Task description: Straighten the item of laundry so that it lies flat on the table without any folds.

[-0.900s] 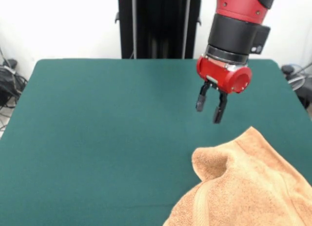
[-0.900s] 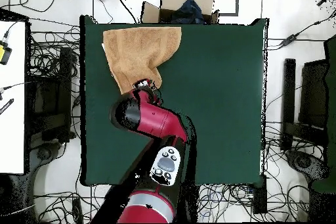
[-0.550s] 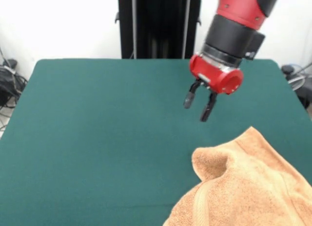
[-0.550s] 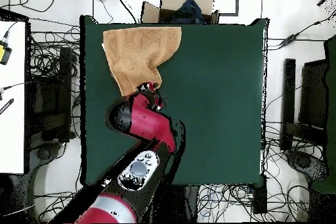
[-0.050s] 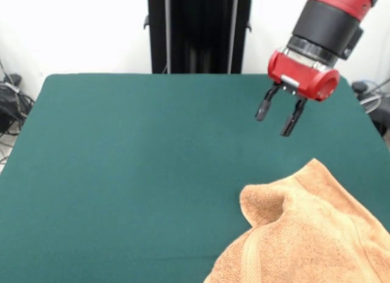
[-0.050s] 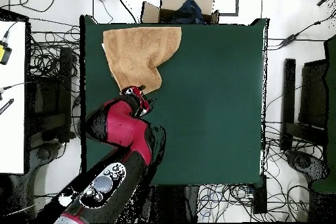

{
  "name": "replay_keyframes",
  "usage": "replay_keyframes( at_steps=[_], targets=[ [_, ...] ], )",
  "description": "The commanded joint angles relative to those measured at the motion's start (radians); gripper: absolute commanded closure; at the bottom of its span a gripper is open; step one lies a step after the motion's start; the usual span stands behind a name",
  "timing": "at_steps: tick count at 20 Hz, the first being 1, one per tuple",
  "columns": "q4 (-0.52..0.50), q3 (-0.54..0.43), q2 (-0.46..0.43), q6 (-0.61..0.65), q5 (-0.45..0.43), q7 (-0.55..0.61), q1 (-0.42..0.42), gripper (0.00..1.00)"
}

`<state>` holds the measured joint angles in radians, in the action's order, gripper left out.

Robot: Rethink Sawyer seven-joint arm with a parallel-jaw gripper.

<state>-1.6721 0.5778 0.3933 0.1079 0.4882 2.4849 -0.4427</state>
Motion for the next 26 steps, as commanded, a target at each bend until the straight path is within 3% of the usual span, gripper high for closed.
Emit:
replay_keyframes(
  at_steps=[1,16,26],
  targets=[
    [-0.159,-0.077,0.123,0.004,-0.024,0.136,0.079,0.0],
    [-0.17,-0.172,0.115,-0.116,0.012,0.195,0.139,0.0],
    [-0.095,-0.123,0.075,-0.053,0.09,0.206,0.097,0.0]
  ],
)
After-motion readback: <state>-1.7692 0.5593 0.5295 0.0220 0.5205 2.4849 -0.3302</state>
